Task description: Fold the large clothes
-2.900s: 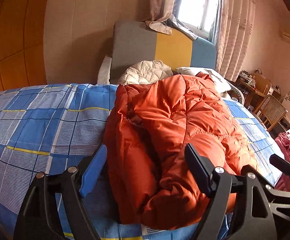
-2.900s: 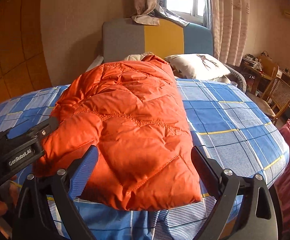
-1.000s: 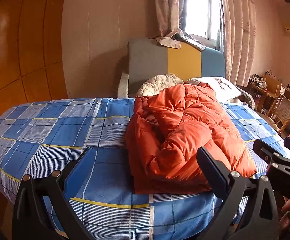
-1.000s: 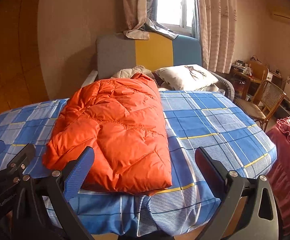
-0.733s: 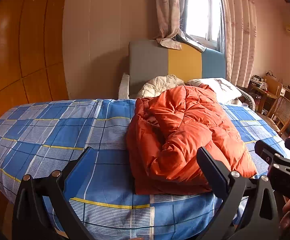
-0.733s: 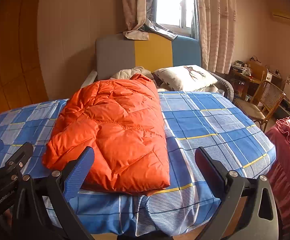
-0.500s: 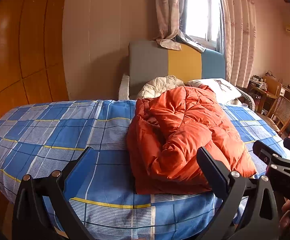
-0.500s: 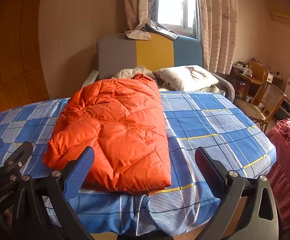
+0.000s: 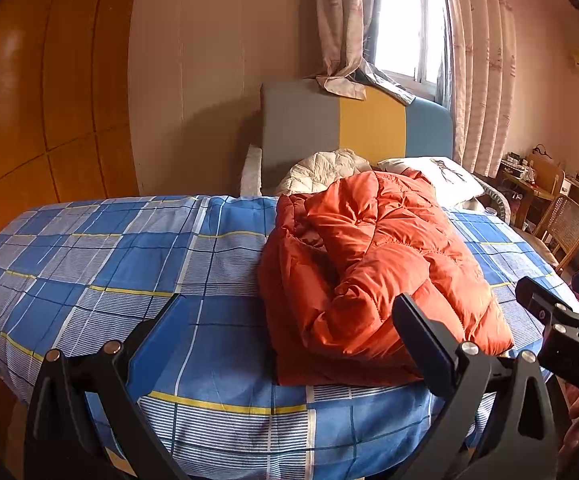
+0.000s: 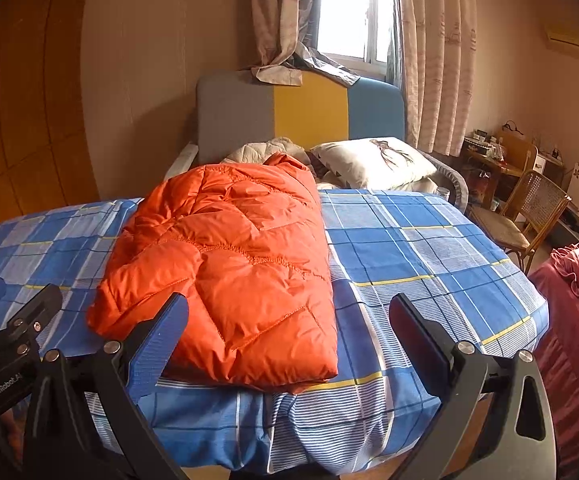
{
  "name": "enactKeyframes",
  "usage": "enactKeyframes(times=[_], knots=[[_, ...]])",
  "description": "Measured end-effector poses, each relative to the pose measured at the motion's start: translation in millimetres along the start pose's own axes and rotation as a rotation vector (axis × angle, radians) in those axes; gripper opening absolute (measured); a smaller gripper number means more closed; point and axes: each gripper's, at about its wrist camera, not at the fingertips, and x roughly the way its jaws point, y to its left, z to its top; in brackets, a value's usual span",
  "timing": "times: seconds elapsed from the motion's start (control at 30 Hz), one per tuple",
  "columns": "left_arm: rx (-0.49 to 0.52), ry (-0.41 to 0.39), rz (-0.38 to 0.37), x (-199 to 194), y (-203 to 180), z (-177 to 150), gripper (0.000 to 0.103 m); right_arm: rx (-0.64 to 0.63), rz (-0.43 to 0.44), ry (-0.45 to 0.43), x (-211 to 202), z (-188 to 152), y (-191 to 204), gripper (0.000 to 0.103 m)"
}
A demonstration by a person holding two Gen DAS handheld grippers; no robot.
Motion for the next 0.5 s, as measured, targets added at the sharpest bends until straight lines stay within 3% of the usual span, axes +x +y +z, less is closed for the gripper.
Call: enactKeyframes(times=[0.5], knots=[[-0.012,-0.009,-0.008,-3.7,4.0,1.3,0.101,-0.020,0.014,0.007,2.3,-0.6,6.9,0.100]])
